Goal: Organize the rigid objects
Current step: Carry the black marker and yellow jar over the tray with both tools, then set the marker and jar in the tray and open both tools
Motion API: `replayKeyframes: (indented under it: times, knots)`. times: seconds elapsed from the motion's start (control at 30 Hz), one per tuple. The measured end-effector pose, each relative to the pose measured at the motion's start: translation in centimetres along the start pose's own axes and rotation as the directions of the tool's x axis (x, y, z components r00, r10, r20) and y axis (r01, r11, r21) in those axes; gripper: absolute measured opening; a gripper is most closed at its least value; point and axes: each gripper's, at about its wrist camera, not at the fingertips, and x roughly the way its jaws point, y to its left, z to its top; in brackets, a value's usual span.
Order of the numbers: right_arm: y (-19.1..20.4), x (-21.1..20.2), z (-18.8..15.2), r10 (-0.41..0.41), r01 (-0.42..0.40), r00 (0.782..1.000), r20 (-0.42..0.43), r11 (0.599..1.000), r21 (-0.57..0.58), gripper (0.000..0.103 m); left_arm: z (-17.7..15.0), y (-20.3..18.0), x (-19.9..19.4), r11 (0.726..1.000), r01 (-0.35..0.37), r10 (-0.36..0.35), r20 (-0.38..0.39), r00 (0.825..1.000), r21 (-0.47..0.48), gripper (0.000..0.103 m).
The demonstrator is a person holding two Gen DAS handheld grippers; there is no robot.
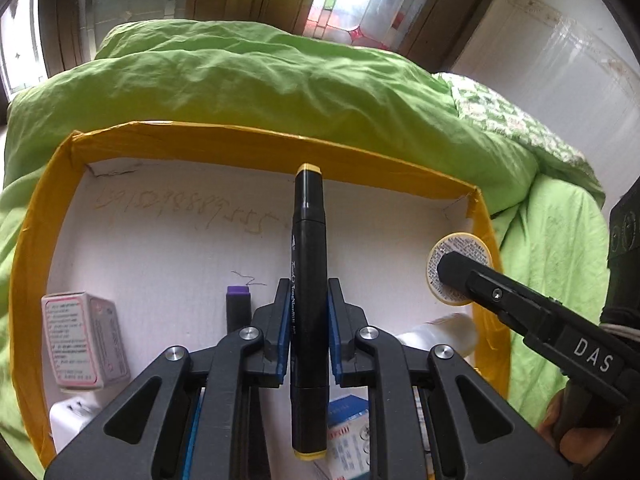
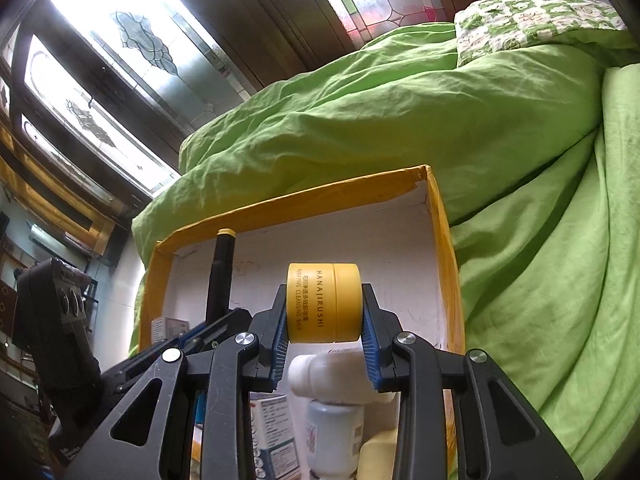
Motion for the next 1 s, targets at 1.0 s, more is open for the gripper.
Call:
replayKeyframes:
  times: [1.0]
  knots:
    - [0.9,-4.5,-2.4,0.005,0.002,0.996,0.092,0.998,-0.068,0.055,-6.4,4.4,-12.6,0.998,0.052,-0.046,0.139,0.989,-0.044,0.053]
